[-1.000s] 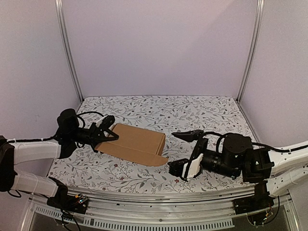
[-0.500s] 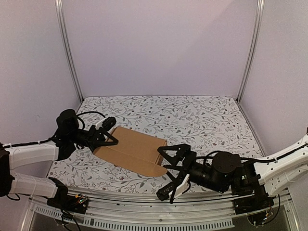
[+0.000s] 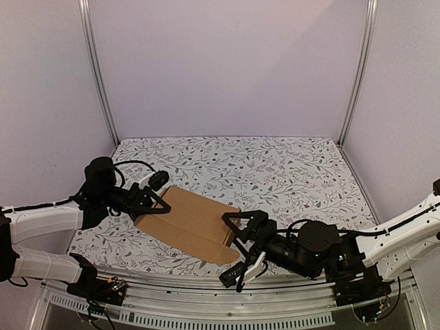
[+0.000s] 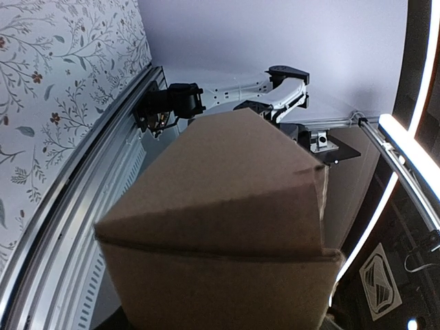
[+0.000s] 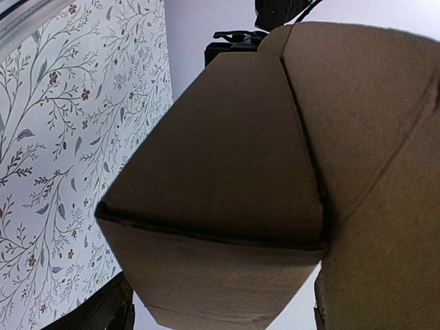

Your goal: Fold the paper box

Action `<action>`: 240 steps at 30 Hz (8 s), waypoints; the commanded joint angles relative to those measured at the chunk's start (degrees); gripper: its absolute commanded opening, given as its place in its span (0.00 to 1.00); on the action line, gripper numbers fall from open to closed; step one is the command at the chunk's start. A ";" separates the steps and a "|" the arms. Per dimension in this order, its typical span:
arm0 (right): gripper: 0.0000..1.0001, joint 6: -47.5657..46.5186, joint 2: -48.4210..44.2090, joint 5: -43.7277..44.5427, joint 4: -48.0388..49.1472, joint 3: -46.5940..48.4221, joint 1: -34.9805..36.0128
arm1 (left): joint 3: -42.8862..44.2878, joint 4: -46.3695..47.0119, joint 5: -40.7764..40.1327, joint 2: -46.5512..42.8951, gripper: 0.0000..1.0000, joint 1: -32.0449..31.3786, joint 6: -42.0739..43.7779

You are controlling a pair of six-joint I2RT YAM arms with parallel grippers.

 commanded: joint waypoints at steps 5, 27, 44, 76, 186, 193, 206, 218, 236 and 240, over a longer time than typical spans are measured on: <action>0.76 -1.26 1.54 2.62 3.46 -0.47 1.16 | 1.38 -3.41 0.74 -0.49 0.00 -0.80 2.97; 0.42 3.36 1.76 4.68 5.15 -0.21 1.96 | 5.60 -20.38 -1.21 -0.34 0.54 -0.73 15.35; 0.36 27.48 -8.49 8.85 -19.25 -0.74 3.63 | 13.64 -45.87 -10.44 -2.64 0.77 1.03 31.16; 0.33 89.55 -12.08 -54.36 -35.74 0.59 -22.96 | 21.07 -62.92 -51.75 -12.92 0.57 -11.91 43.42; 0.28 102.16 18.48 -29.90 -15.70 -6.21 -25.41 | 22.23 -58.55 -73.68 14.36 0.00 -34.15 31.73; 0.30 102.81 18.57 -28.65 -15.79 -6.27 -25.46 | 19.74 -58.36 -74.38 14.47 0.00 -34.98 30.45; 0.38 105.22 19.38 -26.27 -15.70 -5.40 -25.98 | 15.91 -58.58 -75.95 14.20 0.00 -37.45 29.02; 0.55 107.15 17.03 -25.12 -15.70 -5.72 -26.09 | 14.86 -61.43 -82.64 17.65 0.00 -42.02 27.28; 0.70 108.46 6.53 -25.82 -17.39 -6.05 -26.18 | 16.64 -60.99 -83.24 22.11 0.00 -43.07 26.75; 0.71 108.24 4.19 -26.14 -20.17 -5.52 -26.07 | 17.31 -61.24 -83.39 22.56 0.00 -43.07 26.97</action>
